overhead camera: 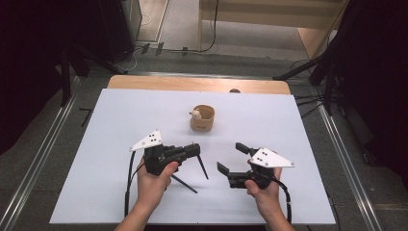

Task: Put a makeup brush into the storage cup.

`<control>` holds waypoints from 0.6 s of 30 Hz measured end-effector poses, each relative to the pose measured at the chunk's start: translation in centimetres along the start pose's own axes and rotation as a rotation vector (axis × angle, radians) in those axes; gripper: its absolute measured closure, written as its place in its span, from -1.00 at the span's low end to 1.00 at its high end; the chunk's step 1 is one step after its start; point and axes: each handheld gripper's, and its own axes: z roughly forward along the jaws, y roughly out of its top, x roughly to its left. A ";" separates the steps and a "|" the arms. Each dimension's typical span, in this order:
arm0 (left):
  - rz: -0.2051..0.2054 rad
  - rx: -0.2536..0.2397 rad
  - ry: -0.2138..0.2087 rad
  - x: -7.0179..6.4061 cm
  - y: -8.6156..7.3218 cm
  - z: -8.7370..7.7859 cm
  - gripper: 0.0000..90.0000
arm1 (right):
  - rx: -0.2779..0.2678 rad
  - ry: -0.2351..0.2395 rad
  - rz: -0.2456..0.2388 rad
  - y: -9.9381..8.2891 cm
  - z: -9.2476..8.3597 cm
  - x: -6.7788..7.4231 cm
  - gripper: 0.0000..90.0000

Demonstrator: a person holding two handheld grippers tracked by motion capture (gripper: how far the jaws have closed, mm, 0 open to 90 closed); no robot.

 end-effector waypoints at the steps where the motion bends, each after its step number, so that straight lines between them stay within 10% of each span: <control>1: 0.000 0.000 0.002 0.0 0.1 0.1 0.88 | -0.004 -0.006 0.000 -0.2 -0.4 -0.3 -0.78; 18: 0.023 0.004 0.074 0.8 1.0 0.2 0.88 | -0.013 -0.182 0.012 -2.9 -6.1 -4.7 -0.72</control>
